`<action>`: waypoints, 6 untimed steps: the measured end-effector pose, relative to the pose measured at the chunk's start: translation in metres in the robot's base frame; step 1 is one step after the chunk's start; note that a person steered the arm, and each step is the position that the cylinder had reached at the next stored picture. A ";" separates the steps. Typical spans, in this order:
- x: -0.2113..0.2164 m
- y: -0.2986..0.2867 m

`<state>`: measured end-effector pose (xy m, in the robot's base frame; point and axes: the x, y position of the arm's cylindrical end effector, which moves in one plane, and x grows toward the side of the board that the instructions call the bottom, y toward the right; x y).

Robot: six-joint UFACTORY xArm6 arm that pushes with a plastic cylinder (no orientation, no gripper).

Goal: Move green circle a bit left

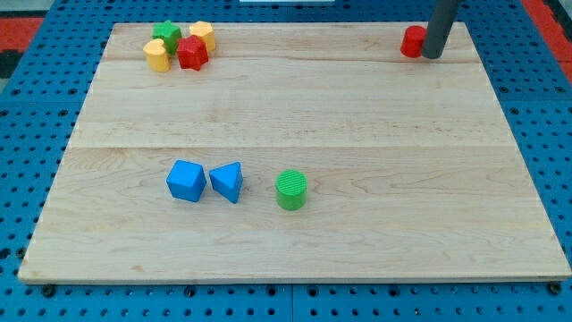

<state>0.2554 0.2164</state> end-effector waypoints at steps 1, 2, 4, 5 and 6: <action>0.038 -0.001; 0.102 -0.016; 0.192 -0.056; 0.239 -0.094; 0.259 -0.150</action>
